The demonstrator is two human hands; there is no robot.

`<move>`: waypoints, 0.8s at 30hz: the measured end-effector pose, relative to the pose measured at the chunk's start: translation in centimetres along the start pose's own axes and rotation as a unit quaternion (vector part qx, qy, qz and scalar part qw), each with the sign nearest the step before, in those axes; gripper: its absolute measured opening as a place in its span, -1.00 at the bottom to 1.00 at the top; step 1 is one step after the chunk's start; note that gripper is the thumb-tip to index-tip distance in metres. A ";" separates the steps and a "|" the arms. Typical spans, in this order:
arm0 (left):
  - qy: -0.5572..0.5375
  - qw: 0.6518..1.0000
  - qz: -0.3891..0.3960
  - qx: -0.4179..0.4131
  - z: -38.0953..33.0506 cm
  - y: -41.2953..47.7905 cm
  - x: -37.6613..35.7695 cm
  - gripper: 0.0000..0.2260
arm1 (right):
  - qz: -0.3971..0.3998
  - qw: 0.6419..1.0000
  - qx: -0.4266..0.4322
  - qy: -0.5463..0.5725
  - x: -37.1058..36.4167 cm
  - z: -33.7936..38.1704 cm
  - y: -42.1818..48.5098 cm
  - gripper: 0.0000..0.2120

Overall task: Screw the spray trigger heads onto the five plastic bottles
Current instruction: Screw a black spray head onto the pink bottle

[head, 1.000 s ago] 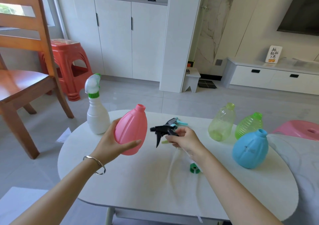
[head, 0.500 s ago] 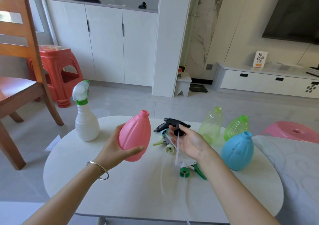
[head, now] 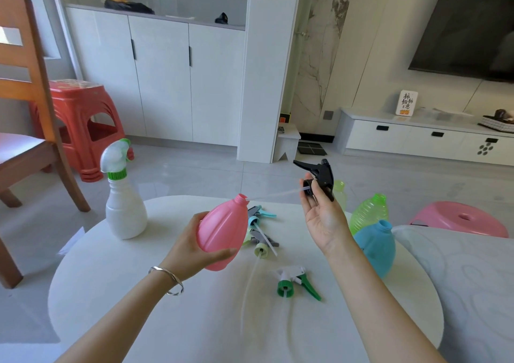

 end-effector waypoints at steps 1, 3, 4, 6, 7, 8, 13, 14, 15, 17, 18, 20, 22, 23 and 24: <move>-0.001 1.000 0.001 0.000 0.0 0.0 -0.1 -0.13 | -0.008 1.000 0.009 -0.001 0.1 0.0 0.1 -0.74; -0.003 1.000 0.002 -0.003 0.0 0.1 -0.2 -0.12 | -0.018 0.999 0.026 -0.001 0.3 0.0 0.2 -0.70; -0.002 1.000 0.003 -0.006 0.0 0.1 -0.2 -0.12 | -0.022 0.999 0.035 -0.003 0.3 0.0 0.2 -0.69; 0.003 1.000 0.006 -0.014 0.0 0.2 -0.3 -0.12 | -0.022 0.998 0.055 -0.022 0.4 -0.1 0.2 -0.75; 0.011 1.000 0.008 -0.020 0.0 0.2 -0.4 -0.13 | -0.014 0.997 0.064 -0.044 0.4 -0.2 0.1 -0.80; 0.022 0.999 0.008 -0.026 0.0 0.2 -0.5 -0.14 | 0.002 0.995 0.070 -0.072 0.3 -0.4 -0.1 -0.83; 0.038 0.997 0.023 -0.060 -0.5 0.2 -1.0 -0.17 | 0.112 0.943 0.053 -0.309 -0.4 -2.5 -1.2 -0.81; 0.033 0.997 0.024 -0.064 -0.6 0.3 -1.1 -0.16 | 0.124 0.934 0.043 -0.332 -0.4 -3.0 -1.4 -0.80; 0.023 0.997 0.024 -0.067 -0.7 0.4 -1.1 -0.16 | 0.130 0.932 0.033 -0.337 -0.4 -3.4 -1.5 -0.79; 0.001 0.998 0.024 -0.064 -0.9 0.5 -1.1 -0.16 | 0.136 0.931 0.024 -0.337 -0.3 -3.7 -1.8 -0.81; -0.008 0.998 0.027 -0.061 -1.0 0.5 -1.1 -0.17 | 0.139 0.930 0.024 -0.339 -0.3 -3.7 -1.9 -0.82; -0.018 0.998 0.035 -0.057 -1.1 0.5 -1.0 -0.18 | 0.145 0.929 0.025 -0.341 -0.3 -3.5 -2.0 -0.81; -0.028 0.997 0.049 -0.055 -1.2 0.5 -0.7 -0.20 | 0.151 0.923 0.019 -0.354 -0.3 -3.2 -1.9 -0.77; -0.031 0.996 0.058 -0.055 -1.3 0.6 -0.6 -0.21 | 0.155 0.919 0.012 -0.363 -0.2 -3.0 -1.8 -0.79; -0.034 0.996 0.067 -0.055 -1.3 0.6 -0.5 -0.22 | 0.162 0.915 0.004 -0.371 -0.1 -2.8 -1.8 -0.81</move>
Point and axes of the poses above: each hand's wrist, its own y-axis towards the middle knuckle, its own x-axis out of the back of the hand, z = x × y, the point moved 1 cm from there along y, towards the middle knuckle, and after that the axes turned 1 degree about -z, right-handed, at the moved point
